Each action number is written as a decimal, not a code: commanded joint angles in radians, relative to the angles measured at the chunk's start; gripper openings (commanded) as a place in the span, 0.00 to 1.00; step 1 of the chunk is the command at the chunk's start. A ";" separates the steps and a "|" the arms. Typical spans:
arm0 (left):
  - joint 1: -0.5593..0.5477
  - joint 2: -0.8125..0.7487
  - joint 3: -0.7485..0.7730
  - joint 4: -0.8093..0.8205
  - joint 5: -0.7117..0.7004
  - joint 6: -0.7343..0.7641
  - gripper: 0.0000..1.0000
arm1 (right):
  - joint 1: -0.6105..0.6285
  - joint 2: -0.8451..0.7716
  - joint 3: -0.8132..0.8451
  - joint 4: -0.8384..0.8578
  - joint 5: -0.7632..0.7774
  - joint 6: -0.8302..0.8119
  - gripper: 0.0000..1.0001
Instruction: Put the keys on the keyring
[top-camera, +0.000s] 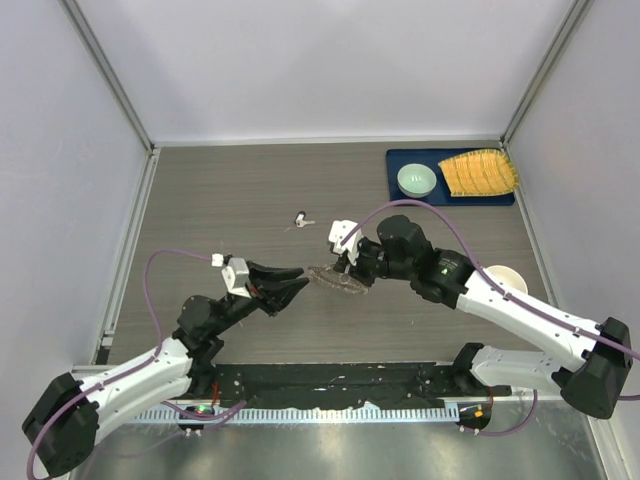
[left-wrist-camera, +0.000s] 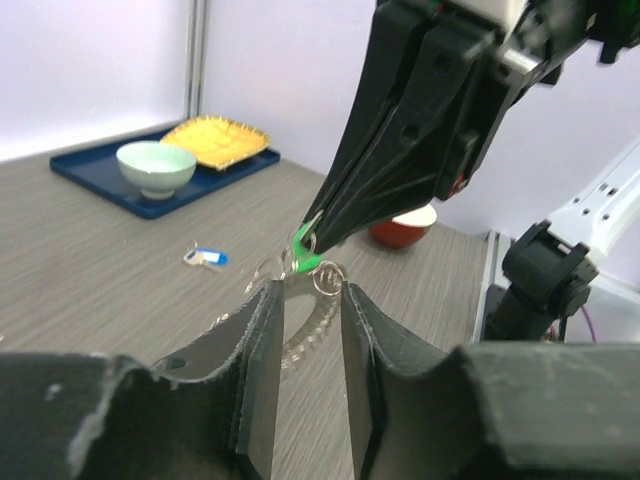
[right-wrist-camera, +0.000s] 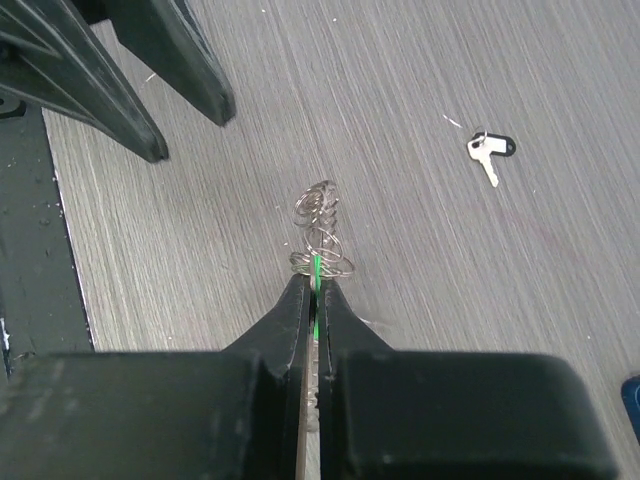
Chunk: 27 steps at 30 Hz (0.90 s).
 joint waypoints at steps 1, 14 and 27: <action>0.003 -0.015 0.089 -0.183 -0.021 0.079 0.35 | 0.001 -0.027 0.076 0.015 -0.019 -0.037 0.01; 0.003 0.172 0.286 -0.358 0.094 0.203 0.46 | 0.001 -0.014 0.105 -0.019 -0.031 -0.045 0.01; -0.005 0.249 0.349 -0.398 0.142 0.244 0.48 | 0.002 -0.010 0.108 -0.022 -0.047 -0.046 0.01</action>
